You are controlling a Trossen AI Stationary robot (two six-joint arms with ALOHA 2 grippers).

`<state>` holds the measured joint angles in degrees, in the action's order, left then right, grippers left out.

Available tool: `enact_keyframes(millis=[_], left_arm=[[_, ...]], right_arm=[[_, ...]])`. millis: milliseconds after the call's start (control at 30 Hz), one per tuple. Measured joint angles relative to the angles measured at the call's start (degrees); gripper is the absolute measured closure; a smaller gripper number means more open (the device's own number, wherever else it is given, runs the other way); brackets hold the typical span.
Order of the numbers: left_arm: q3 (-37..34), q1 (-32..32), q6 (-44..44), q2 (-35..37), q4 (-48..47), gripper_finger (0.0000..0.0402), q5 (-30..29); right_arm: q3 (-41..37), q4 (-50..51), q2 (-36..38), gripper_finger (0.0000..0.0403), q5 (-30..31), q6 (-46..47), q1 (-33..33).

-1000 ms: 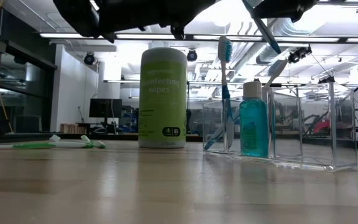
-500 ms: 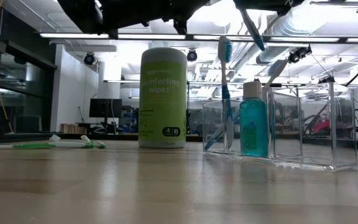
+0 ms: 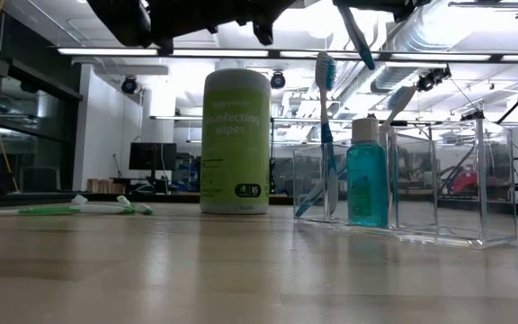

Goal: Pick & Place toothbrushing station
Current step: Put the blue toothbrush into the transparent organizer

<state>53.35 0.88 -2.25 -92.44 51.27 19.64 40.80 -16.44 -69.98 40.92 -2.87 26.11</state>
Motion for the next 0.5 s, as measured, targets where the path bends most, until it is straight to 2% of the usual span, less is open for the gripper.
enact_keyframes(millis=[500], left_arm=[[0.74, -1.59, 0.97, 0.0, -0.24, 0.0299, 0.12]], right_arm=[[-0.02, -1.29, -1.76, 0.0399, -0.71, 1.13, -0.39]])
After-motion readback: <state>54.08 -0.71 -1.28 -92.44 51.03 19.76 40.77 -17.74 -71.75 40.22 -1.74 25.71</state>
